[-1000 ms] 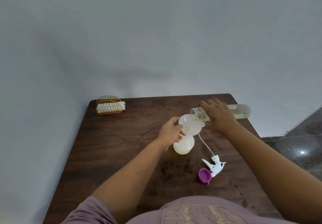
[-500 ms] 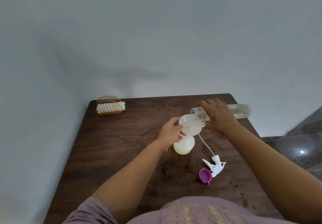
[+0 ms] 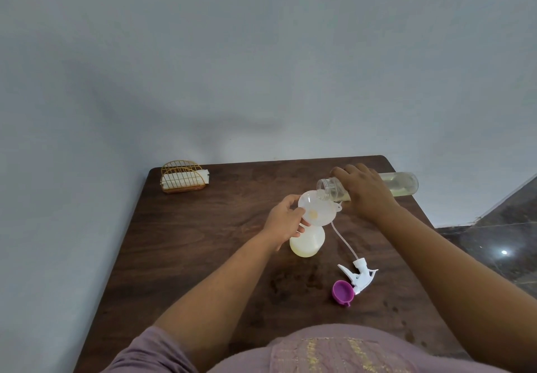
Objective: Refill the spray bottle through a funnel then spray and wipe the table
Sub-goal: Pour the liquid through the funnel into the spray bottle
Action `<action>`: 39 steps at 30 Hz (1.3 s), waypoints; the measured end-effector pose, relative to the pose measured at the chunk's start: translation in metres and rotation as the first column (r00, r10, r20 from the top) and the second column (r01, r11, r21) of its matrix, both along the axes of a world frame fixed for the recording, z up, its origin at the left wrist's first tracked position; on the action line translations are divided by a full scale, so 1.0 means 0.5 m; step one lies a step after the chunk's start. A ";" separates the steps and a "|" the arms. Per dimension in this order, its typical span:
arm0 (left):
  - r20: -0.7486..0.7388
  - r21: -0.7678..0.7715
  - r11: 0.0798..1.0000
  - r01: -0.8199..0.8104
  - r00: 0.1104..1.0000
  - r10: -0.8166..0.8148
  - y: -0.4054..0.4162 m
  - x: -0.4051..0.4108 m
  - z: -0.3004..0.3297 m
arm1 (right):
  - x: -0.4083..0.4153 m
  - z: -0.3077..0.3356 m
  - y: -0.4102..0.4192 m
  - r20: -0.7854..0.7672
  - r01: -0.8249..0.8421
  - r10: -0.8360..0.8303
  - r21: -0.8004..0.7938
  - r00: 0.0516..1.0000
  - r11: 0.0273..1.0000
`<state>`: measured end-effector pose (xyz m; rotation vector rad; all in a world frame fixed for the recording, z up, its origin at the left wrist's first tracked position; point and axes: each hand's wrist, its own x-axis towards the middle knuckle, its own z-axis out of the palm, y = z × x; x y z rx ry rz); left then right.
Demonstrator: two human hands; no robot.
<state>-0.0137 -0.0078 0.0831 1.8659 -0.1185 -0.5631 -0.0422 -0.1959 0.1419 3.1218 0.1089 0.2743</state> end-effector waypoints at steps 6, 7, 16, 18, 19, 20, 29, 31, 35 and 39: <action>-0.004 0.004 1.000 -0.001 1.000 0.001 -0.001 0.000 -0.001 | 0.002 0.000 0.000 -0.006 0.000 0.000 0.000 1.000 1.000; -0.006 0.004 1.000 -0.001 1.000 0.001 -0.001 0.001 -0.001 | 0.002 0.000 0.000 -0.005 -0.001 0.001 0.001 1.000 1.000; -0.021 -0.003 1.000 -0.008 1.000 0.008 -0.001 0.002 -0.003 | 0.005 -0.004 -0.004 0.027 -0.010 0.010 0.005 1.000 1.000; -0.020 -0.005 1.000 -0.010 1.000 0.009 -0.002 0.002 -0.003 | 0.005 -0.004 -0.005 0.026 -0.010 0.010 -0.003 1.000 1.000; -0.019 -0.003 1.000 -0.009 1.000 0.009 -0.002 0.002 -0.003 | 0.006 -0.004 -0.005 0.024 -0.009 0.009 -0.008 1.000 1.000; -0.018 -0.002 1.000 -0.009 1.000 0.009 -0.002 0.002 -0.003 | 0.006 -0.004 -0.004 0.021 -0.008 0.008 -0.012 1.000 1.000; -0.022 -0.034 0.999 -0.009 1.000 0.008 0.002 0.003 -0.004 | 0.009 -0.005 -0.001 0.009 -0.006 0.006 -0.013 1.000 1.000; -0.024 -0.029 1.000 -0.008 1.000 0.007 0.001 0.002 -0.003 | 0.008 -0.004 -0.002 0.006 -0.006 0.006 -0.025 1.000 1.000; -0.020 -0.029 1.000 -0.001 1.000 0.001 0.002 0.001 -0.002 | 0.009 -0.007 -0.003 0.007 -0.005 0.005 -0.021 1.000 1.000; -0.022 -0.024 1.000 0.005 1.000 -0.005 0.004 0.002 -0.003 | 0.011 -0.009 -0.002 0.019 -0.005 0.006 -0.018 1.000 1.000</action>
